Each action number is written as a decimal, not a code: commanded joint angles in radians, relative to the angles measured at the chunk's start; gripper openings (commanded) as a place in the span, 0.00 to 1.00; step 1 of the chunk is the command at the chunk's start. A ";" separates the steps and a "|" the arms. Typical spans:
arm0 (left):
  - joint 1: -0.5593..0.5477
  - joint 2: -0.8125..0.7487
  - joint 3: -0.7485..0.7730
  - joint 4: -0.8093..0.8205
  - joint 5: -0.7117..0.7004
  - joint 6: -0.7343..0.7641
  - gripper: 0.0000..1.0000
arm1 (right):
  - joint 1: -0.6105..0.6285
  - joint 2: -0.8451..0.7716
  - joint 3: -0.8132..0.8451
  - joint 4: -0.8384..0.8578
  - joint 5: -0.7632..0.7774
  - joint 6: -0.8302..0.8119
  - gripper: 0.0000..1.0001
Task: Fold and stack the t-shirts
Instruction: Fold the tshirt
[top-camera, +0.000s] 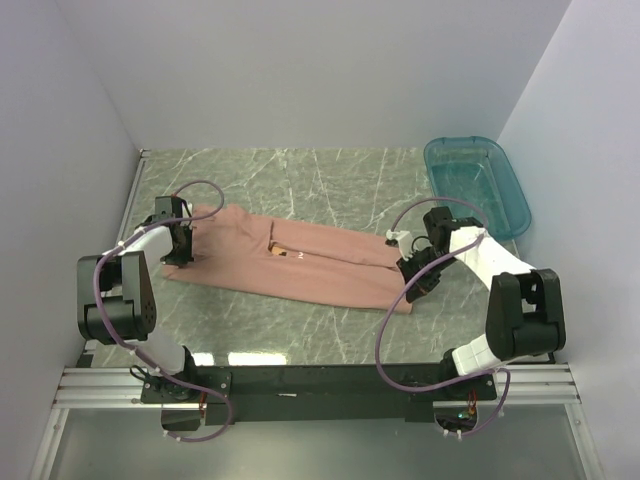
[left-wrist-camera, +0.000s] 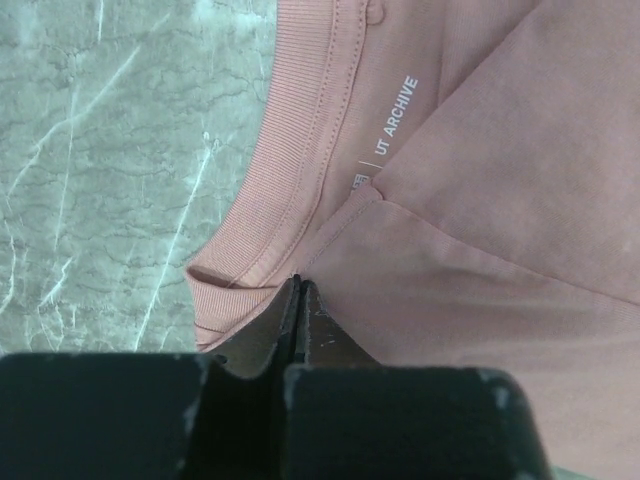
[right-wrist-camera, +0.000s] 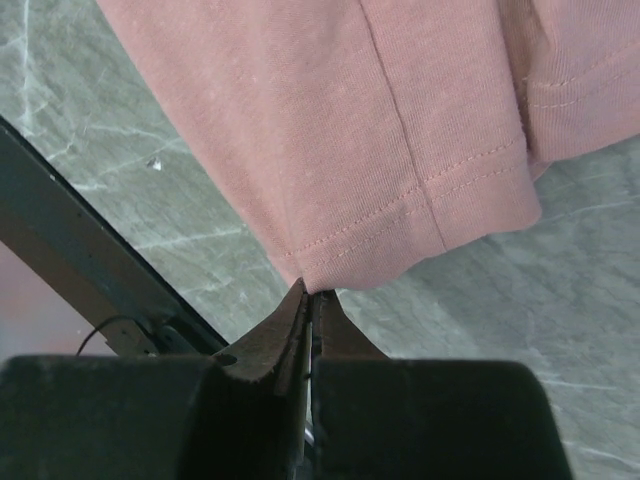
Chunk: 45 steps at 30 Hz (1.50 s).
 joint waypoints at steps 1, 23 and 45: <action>0.007 -0.020 0.025 -0.001 0.017 -0.004 0.01 | -0.013 -0.074 0.050 -0.105 -0.018 -0.070 0.00; 0.019 -0.317 -0.099 0.063 -0.030 -0.034 0.00 | 0.004 -0.128 0.048 -0.271 -0.015 -0.217 0.00; 0.020 -0.240 -0.058 0.071 -0.058 -0.037 0.00 | 0.346 -0.048 -0.007 -0.325 0.088 -0.184 0.00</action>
